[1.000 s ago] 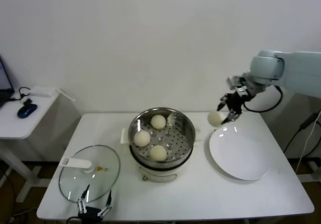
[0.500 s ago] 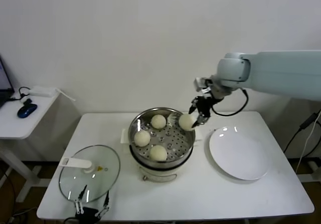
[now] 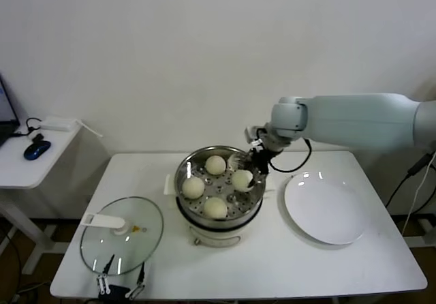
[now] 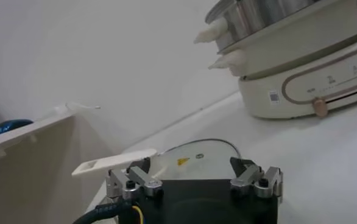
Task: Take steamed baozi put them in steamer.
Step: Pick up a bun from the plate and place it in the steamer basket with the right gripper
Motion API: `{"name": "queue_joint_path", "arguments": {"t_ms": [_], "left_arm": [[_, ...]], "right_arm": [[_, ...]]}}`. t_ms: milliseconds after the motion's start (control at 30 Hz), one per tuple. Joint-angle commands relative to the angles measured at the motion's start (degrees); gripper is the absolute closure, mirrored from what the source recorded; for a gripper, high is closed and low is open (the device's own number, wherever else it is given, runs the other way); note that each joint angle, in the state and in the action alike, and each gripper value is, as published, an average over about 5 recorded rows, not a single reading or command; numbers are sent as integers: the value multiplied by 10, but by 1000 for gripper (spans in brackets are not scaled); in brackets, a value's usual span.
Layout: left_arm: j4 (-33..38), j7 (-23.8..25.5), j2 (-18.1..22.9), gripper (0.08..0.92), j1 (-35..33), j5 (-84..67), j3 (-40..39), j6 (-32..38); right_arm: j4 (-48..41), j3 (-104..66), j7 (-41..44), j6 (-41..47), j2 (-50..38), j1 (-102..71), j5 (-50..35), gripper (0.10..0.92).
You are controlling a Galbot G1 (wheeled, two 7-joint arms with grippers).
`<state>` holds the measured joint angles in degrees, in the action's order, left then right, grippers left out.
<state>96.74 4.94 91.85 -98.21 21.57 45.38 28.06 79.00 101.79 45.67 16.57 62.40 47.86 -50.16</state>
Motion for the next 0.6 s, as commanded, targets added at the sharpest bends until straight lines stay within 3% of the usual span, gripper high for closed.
{"name": "queue_joint_path", "arguments": {"t_ms": [33, 233, 433, 600], "left_arm": [[-1, 0, -1, 177, -1, 1, -1, 1], [-1, -1, 0, 177, -1, 2, 0, 2], [3, -1, 0, 177, -3, 3, -1, 1], [11, -1, 0, 177, -5, 4, -1, -2]], "right_arm": [[-33, -11, -4, 3, 9, -54, 29, 430], [-39, -20, -9, 0, 7, -56, 21, 404], [-22, -25, -9, -3, -14, -21, -14, 257], [32, -11, -50, 12, -66, 50, -57, 205]]}}
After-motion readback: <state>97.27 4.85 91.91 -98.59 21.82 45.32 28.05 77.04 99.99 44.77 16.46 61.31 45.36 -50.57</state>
